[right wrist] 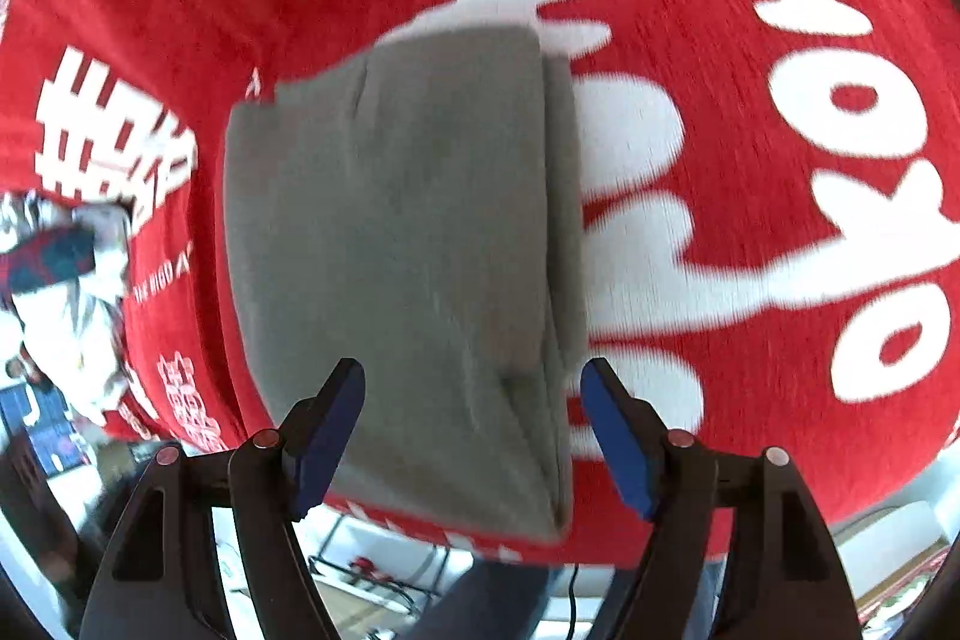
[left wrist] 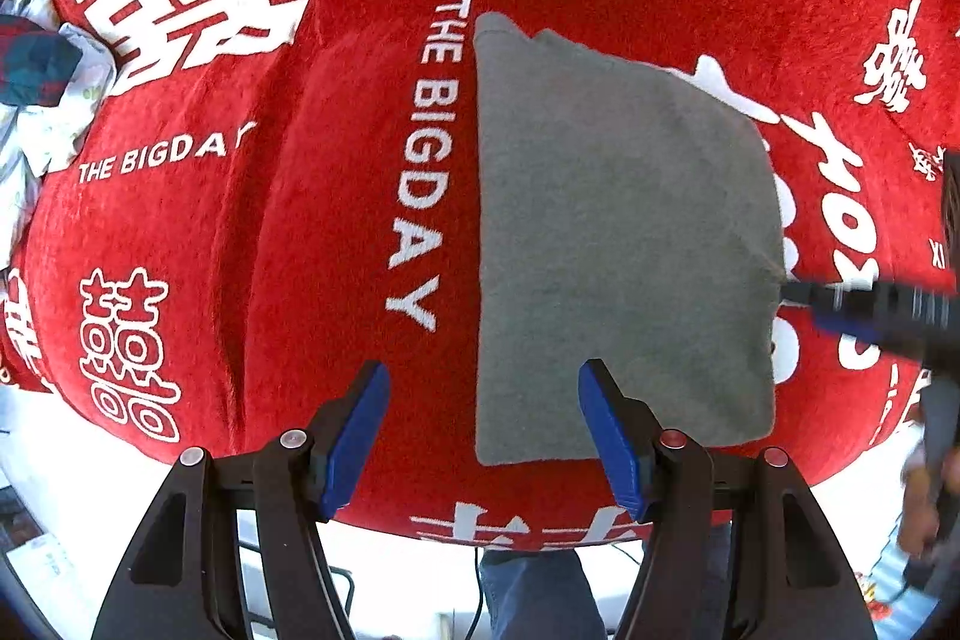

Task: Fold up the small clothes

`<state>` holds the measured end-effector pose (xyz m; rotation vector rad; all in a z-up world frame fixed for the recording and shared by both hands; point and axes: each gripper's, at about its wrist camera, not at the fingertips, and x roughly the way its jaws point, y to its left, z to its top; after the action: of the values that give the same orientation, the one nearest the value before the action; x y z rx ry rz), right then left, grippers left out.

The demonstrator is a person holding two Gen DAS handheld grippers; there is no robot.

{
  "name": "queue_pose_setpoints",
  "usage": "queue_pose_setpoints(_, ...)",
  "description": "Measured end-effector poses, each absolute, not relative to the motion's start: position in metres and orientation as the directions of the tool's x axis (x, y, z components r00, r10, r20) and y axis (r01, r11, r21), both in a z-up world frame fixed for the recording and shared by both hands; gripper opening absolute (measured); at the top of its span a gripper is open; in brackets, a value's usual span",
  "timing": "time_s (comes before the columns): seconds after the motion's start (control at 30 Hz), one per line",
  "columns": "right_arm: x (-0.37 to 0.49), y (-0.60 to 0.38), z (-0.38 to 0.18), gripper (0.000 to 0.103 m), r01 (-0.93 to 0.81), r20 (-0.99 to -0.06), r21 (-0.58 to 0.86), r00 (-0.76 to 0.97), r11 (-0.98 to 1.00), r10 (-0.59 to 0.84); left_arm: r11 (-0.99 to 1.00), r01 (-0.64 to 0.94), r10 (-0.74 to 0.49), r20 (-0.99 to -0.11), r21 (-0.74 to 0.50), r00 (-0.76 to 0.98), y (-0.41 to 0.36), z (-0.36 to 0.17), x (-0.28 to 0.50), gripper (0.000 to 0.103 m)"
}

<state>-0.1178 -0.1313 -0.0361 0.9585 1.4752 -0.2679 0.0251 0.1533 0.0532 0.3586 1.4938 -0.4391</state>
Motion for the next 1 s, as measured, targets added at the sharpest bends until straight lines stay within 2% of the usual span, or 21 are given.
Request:
queue_pose_setpoints(0.03, -0.113, -0.137, -0.049, 0.078, 0.701, -0.907, 0.368, 0.125, 0.611, 0.403, 0.871, 0.489, -0.057, -0.998, -0.041, 0.018, 0.154, 0.052, 0.025, 0.067)
queue_pose_setpoints(0.07, -0.110, -0.140, -0.058, 0.074, 0.713, -0.904, 0.359, 0.105, 0.602, 0.414, 0.871, 0.490, -0.051, -0.999, -0.040, 0.010, 0.154, 0.049, 0.025, 0.067)
queue_pose_setpoints(0.1, -0.110, -0.141, -0.067, 0.065, 0.727, -0.897, 0.356, 0.090, 0.587, 0.433, 0.870, 0.493, -0.038, -0.999, -0.033, 0.000, 0.154, 0.046, 0.026, 0.067)
queue_pose_setpoints(0.13, -0.109, -0.140, -0.071, 0.044, 0.726, -0.894, 0.353, 0.076, 0.590, 0.441, 0.868, 0.496, -0.021, -1.000, -0.024, -0.013, 0.154, 0.043, 0.026, 0.067)
queue_pose_setpoints(0.23, -0.110, -0.129, -0.066, 0.037, 0.649, -0.929, 0.307, 0.044, 0.696, 0.369, 0.868, 0.497, 0.005, -1.000, 0.001, -0.006, 0.154, 0.040, 0.025, 0.067)
queue_pose_setpoints(0.27, -0.113, -0.127, -0.067, 0.037, 0.635, -0.937, 0.286, 0.030, 0.718, 0.347, 0.867, 0.497, 0.010, -1.000, 0.013, 0.010, 0.154, 0.042, 0.024, 0.069)
queue_pose_setpoints(0.3, -0.115, -0.127, -0.069, 0.037, 0.633, -0.940, 0.284, 0.035, 0.720, 0.340, 0.868, 0.495, 0.014, -0.999, 0.029, 0.034, 0.154, 0.045, 0.024, 0.087)
queue_pose_setpoints(0.33, -0.116, -0.127, -0.068, 0.037, 0.636, -0.940, 0.287, 0.042, 0.716, 0.339, 0.870, 0.491, 0.014, -0.999, 0.038, 0.053, 0.154, 0.047, 0.024, 0.100)
queue_pose_setpoints(0.73, -0.130, -0.120, -0.046, 0.047, 0.629, -0.940, 0.258, -0.011, 0.733, 0.340, 0.905, 0.426, -0.008, -0.998, 0.018, 0.060, 0.155, 0.061, 0.036, 0.101)
queue_pose_setpoints(0.93, -0.140, -0.115, -0.026, 0.064, 0.628, -0.942, 0.259, -0.004, 0.734, 0.336, 0.908, 0.419, -0.005, -0.997, 0.030, 0.083, 0.158, 0.071, 0.035, 0.101)
queue_pose_setpoints(1.0, -0.142, -0.113, -0.019, 0.065, 0.626, -0.941, 0.264, -0.001, 0.734, 0.340, 0.912, 0.410, -0.007, -0.998, 0.022, 0.070, 0.159, 0.072, 0.035, 0.101)
